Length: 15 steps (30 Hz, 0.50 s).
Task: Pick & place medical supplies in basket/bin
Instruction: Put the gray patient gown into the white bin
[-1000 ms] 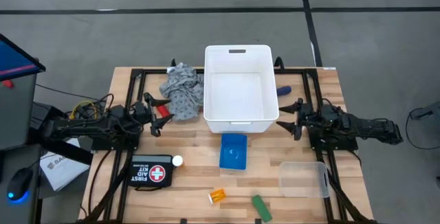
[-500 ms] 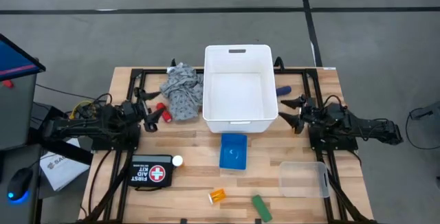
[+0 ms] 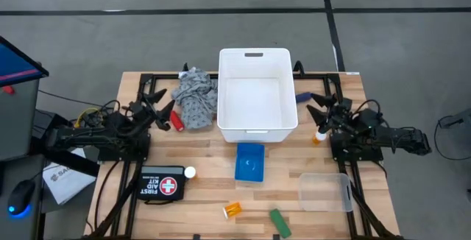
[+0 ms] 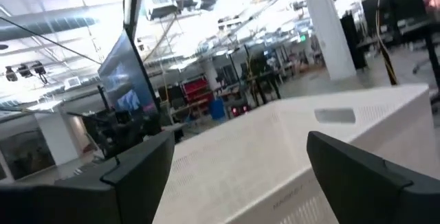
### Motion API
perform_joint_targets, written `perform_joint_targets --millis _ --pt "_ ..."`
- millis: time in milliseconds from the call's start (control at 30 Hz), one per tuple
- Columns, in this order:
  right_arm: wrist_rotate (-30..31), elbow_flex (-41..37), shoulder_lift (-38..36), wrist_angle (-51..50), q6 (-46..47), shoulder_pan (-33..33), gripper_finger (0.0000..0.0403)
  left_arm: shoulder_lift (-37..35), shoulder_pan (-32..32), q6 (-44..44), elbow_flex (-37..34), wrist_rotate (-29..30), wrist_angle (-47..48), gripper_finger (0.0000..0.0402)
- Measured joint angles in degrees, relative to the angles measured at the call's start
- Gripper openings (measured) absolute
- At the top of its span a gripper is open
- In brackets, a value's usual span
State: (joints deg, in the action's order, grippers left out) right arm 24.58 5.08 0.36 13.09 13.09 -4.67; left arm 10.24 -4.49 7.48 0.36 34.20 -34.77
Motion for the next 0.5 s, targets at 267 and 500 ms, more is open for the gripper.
perform_joint_targets --millis 267,500 --pt "-10.29 0.09 -0.02 6.89 -1.08 1.03 0.0328 0.0 0.02 0.81 0.41 -2.55 -0.02 0.0285" --pt "-15.86 0.09 0.0 6.84 -0.59 4.03 0.0328 7.55 0.01 10.36 13.82 8.73 23.54 0.0286"
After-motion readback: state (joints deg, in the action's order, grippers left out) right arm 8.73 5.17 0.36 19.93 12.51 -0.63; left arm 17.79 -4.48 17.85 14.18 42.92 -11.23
